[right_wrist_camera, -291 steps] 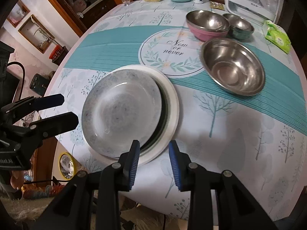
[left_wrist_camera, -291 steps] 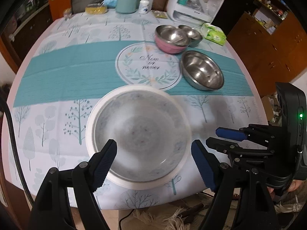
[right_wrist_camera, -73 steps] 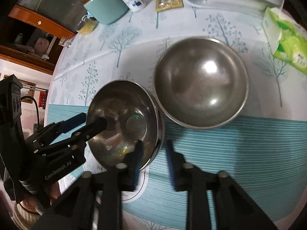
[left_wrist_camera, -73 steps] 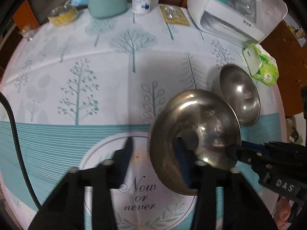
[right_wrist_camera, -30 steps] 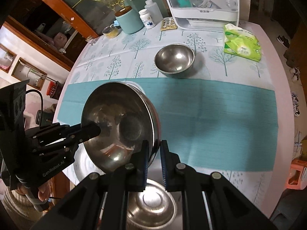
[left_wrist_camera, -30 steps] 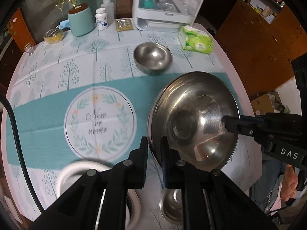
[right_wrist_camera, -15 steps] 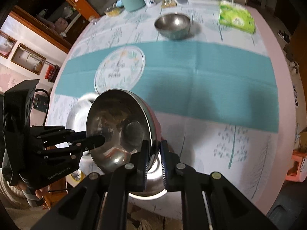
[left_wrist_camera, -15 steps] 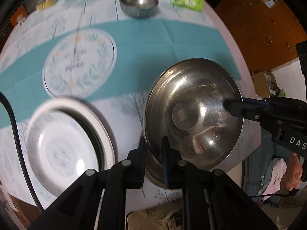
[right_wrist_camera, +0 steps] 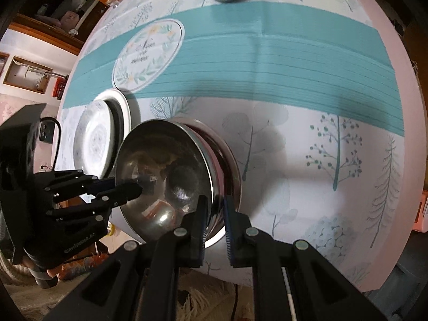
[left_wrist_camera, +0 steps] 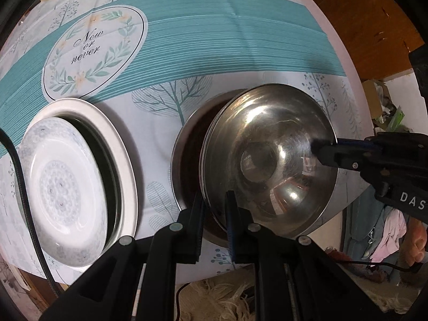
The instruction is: Organize plates and bowls
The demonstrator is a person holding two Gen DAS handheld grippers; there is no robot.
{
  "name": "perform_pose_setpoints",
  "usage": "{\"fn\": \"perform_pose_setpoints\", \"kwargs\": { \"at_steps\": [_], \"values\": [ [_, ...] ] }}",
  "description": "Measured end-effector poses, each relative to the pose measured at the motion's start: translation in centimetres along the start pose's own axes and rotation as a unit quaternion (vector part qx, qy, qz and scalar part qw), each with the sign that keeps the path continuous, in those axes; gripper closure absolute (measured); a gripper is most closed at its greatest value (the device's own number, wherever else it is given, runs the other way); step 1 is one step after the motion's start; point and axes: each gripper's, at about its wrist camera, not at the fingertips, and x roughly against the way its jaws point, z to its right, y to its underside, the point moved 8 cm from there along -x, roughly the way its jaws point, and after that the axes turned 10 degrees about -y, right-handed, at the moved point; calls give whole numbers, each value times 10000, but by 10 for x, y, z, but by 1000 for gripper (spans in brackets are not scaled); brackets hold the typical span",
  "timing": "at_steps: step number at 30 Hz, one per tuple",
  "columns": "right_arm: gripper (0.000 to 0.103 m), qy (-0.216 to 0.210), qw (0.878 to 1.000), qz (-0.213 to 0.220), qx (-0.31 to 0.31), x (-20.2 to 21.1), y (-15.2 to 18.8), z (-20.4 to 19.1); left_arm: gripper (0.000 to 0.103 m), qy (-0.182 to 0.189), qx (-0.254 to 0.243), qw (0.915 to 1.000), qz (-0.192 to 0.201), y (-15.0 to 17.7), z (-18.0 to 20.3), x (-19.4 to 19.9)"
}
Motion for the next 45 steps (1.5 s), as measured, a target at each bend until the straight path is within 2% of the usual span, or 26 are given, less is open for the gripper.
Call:
{"fn": "perform_pose_setpoints", "kwargs": {
  "at_steps": [8,13,16,18,20,21,28,35,45],
  "values": [
    [91,65,9998,-192,10,-16,5,5,91,-63,-15,10000,-58,0,0,-11],
    [90,117,9998,-158,60,-17,4,4,90,-169,-76,9998,-32,-1,0,-15],
    [89,119,9998,-129,50,-17,3,3,77,-162,-91,9998,40,-2,0,-12],
    [86,100,9999,-105,57,-15,3,2,64,-169,-98,9997,137,-3,1,-8],
    [76,122,9999,-43,93,-13,3,1,55,-281,-121,9992,272,-6,2,-4],
    [74,128,9999,-16,107,-11,3,1,52,-313,-133,9989,319,-6,2,-2],
    [74,230,9993,84,285,-4,4,-4,50,-355,-161,9981,469,-10,5,7],
    [74,272,9987,154,407,0,7,-12,28,-488,-66,9966,653,-8,3,15],
    [74,279,9979,323,483,12,6,-19,26,-574,42,9944,890,-14,-3,33]
  ]
}}
